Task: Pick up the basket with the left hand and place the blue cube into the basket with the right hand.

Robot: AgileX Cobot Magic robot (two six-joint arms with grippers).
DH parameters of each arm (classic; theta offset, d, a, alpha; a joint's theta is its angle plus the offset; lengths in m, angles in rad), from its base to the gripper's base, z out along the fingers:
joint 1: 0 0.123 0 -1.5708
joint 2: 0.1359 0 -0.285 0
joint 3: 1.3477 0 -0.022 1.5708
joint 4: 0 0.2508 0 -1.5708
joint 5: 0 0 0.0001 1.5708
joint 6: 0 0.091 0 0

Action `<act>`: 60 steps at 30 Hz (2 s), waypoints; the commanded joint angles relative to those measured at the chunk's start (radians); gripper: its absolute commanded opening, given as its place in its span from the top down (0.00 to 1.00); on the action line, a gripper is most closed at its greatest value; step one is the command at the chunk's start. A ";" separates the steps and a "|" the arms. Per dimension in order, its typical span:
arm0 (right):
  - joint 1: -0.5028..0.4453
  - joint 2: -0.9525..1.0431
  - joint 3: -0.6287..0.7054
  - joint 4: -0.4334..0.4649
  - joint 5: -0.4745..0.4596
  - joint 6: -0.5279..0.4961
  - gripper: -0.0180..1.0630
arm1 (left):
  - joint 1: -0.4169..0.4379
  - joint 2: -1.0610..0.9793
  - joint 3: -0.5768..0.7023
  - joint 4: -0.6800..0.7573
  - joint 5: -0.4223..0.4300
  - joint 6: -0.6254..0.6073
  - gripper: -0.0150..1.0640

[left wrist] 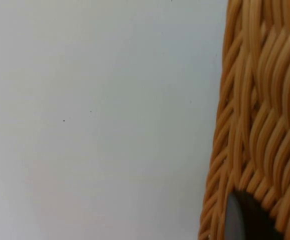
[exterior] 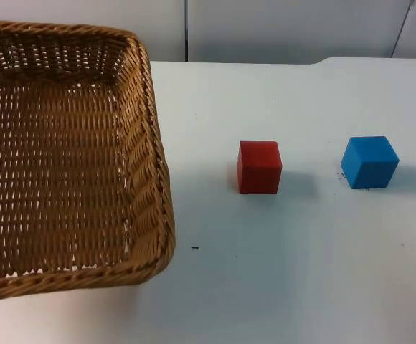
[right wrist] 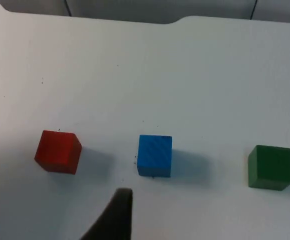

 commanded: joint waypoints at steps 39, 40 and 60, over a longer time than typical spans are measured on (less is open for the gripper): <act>0.150 0.912 -0.172 -0.159 -0.288 0.259 0.07 | 0.002 0.131 -0.150 0.014 0.107 -0.009 0.99; 0.150 0.924 -0.172 -0.159 -0.296 0.263 0.07 | 0.002 0.131 -0.150 0.014 0.107 -0.009 0.99; 0.150 1.031 -0.174 -0.147 -0.434 0.288 0.15 | 0.002 0.131 -0.150 0.016 0.107 -0.009 0.99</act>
